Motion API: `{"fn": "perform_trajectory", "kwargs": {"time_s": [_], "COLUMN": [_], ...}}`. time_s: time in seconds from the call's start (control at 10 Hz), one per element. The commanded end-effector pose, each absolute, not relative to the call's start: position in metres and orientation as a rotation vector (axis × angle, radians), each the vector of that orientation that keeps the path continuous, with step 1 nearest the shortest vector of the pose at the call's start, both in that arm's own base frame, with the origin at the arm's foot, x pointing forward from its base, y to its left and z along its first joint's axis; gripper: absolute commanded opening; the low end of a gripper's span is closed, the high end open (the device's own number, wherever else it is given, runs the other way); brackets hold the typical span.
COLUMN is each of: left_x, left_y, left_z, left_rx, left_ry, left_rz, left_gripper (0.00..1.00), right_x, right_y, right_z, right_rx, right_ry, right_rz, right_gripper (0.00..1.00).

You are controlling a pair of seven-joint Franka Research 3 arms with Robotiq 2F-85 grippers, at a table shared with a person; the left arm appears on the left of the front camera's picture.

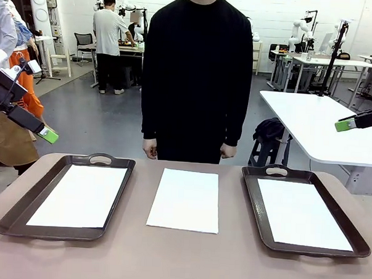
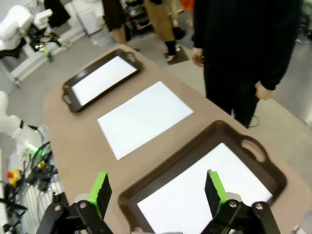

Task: Sort the A4 documents.
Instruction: Receive the A4 Paper.

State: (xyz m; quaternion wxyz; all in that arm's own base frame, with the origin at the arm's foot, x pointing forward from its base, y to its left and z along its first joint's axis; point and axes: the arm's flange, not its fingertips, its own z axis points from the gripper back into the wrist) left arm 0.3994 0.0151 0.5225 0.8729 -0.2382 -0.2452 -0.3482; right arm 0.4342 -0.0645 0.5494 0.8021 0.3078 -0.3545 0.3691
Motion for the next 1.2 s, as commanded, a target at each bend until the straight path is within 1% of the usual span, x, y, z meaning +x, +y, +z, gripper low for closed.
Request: {"fn": "perform_trajectory", "kwargs": {"time_s": [0.0,0.1,0.7,1.1], "left_x": [0.3991,0.3991,0.3991,0.3991], "left_y": [0.0164,0.0164,0.0164,0.0164], "left_z": [0.5224,0.5224,0.5224,0.5224], "left_rx": [-0.5,-0.5,-0.5,-0.5], "left_ry": [-0.515,-0.515,-0.515,-0.515], "left_rz": [-0.734,-0.734,-0.734,-0.734], "left_gripper": [1.0,1.0,1.0,1.0], "right_x": [0.4491,0.4497,0.445,0.4475], "right_y": [-0.0597,-0.0552,-0.0559,-0.0541], "right_z": [0.5452,0.5451,0.5411,0.5437], "right_rx": [0.711,0.707,0.743,0.722], "right_ry": [-0.664,-0.642,-0.638,-0.645], "right_rz": [0.874,0.893,0.884,0.858], "right_gripper": [1.0,1.0,1.0,1.0]}}
